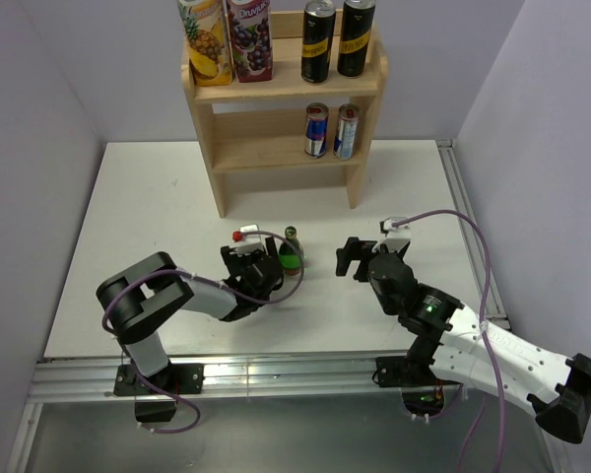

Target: Place and organize the beverage onto the shelf

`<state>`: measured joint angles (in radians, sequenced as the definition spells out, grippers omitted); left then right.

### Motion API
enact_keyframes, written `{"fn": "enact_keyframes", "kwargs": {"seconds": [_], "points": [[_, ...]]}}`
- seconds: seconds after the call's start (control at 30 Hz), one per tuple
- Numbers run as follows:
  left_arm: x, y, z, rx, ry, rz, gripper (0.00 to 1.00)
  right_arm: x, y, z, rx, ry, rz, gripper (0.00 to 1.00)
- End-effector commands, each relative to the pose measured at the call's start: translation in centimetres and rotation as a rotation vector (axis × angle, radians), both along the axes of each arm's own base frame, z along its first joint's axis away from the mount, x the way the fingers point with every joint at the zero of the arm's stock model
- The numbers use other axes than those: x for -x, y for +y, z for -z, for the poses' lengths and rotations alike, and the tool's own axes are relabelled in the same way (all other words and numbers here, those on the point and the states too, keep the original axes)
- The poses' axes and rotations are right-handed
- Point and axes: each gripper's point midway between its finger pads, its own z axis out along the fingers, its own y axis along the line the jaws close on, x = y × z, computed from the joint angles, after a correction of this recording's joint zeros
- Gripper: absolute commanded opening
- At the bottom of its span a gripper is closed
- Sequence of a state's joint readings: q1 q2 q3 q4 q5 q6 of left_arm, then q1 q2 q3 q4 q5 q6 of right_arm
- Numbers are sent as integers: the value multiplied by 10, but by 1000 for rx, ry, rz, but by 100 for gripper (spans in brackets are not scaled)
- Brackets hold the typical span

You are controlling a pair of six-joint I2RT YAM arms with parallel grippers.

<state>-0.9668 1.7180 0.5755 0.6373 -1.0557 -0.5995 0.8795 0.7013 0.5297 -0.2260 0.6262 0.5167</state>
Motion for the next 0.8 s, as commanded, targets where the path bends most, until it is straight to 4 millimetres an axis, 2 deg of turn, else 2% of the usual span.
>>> {"fn": "enact_keyframes", "kwargs": {"seconds": [0.0, 0.07, 0.1, 0.2, 0.27, 0.3, 0.43, 0.53, 0.57, 0.77], "points": [[-7, 2, 6, -32, 14, -27, 84, 0, 0, -8, -26, -20, 10, 100], [-8, 1, 9, -35, 20, -20, 78, 1, -1, -8, -24, -19, 11, 100], [-8, 4, 11, -35, 26, -31, 62, 1, -1, -7, -27, -19, 12, 100], [-6, 9, 14, -36, 29, -50, 35, 2, -3, -6, -30, -20, 14, 100], [-6, 11, 16, -42, 33, -58, 31, 2, -3, -5, -32, -19, 13, 100], [-6, 11, 16, -39, 33, -62, 23, 2, -3, -6, -33, -20, 13, 99], [-2, 14, 17, -58, 61, -61, 3, 3, -2, -6, -38, -20, 10, 99], [0, 14, 0, -53, 64, -54, 0, 3, -2, -6, -36, -21, 10, 99], [-1, 11, -14, -32, 52, -50, 0, 2, -3, -6, -34, -22, 11, 99], [-1, 12, -62, -45, 29, -28, 0, 2, 0, -9, -47, -29, 6, 99]]}}
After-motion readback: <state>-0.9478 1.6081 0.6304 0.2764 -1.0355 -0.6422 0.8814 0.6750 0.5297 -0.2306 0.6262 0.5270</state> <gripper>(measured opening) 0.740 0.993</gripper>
